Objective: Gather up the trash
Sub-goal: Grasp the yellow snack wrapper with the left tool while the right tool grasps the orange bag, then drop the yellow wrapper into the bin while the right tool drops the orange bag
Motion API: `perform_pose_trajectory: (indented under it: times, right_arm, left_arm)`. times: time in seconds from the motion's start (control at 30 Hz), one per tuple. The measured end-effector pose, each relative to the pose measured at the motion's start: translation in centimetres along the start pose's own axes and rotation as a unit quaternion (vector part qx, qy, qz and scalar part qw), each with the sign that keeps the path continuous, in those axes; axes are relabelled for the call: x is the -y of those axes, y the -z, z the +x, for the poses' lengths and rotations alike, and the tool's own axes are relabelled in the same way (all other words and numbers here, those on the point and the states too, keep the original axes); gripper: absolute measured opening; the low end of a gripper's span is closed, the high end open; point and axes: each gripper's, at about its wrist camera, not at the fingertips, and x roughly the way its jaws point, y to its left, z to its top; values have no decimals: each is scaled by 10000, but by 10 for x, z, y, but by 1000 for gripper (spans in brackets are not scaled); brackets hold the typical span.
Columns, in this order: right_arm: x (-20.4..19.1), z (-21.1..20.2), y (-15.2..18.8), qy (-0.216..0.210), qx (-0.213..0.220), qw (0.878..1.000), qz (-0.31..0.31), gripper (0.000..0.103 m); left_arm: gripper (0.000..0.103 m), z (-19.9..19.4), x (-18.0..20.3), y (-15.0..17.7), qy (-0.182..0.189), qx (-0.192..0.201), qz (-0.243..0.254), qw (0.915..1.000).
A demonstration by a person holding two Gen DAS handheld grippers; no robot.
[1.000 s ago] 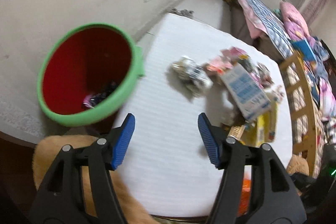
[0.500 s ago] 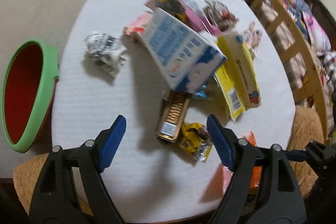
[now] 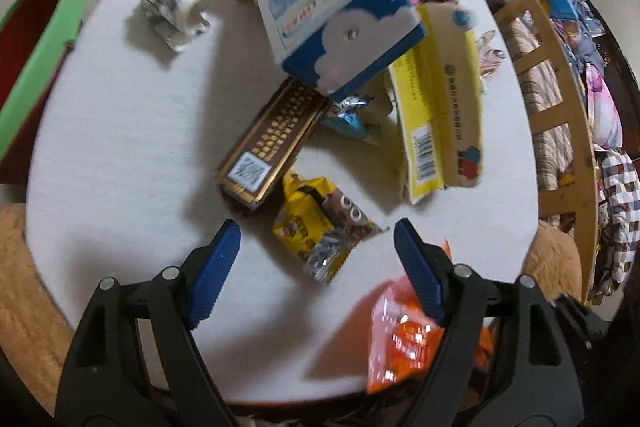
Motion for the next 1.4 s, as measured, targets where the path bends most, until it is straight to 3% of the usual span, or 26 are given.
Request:
perform_pose_trajectory:
  times: [0.03,0.17,0.3,0.5,0.57,0.6,0.73,1.07,1.4]
  right_arm:
    - [0,0,1,5,-27,10000,-42,82]
    - [-3,9,5,-21,-151,9998,-124,82]
    - [-11,26,3,-26,-345,9991,-242,82]
    - [-23,40,6,86,-562,9968,-556,81]
    - [-25,45,9,139,-605,9962,-610,70]
    - [-26,46,9,148,-630,9959,-627,57]
    - [-26,46,8,121,-552,9964,-631,49]
    - [-35,-3,-20,-49,307,9985,-451,48]
    - [-69,-33,-66,-345,1106,9922,-451,48]
  left_arm:
    - [59,4,1,-1,-54,-30,-2,10000]
    - [28,8,0,0,-11,-104,-21,9999]
    - [11,1,-10,2,43,-91,-85,9999]
    - [11,-16,-26,8,9,49,-111,9999]
    - [11,-18,-25,9,12,61,-123,9999]
    - [11,-20,-26,11,13,74,-125,9999]
    - [11,-25,-27,15,-18,141,-80,9999]
    - [11,-58,-26,23,-77,585,161,9981]
    - [11,-99,-62,10,-290,1281,-230,9911]
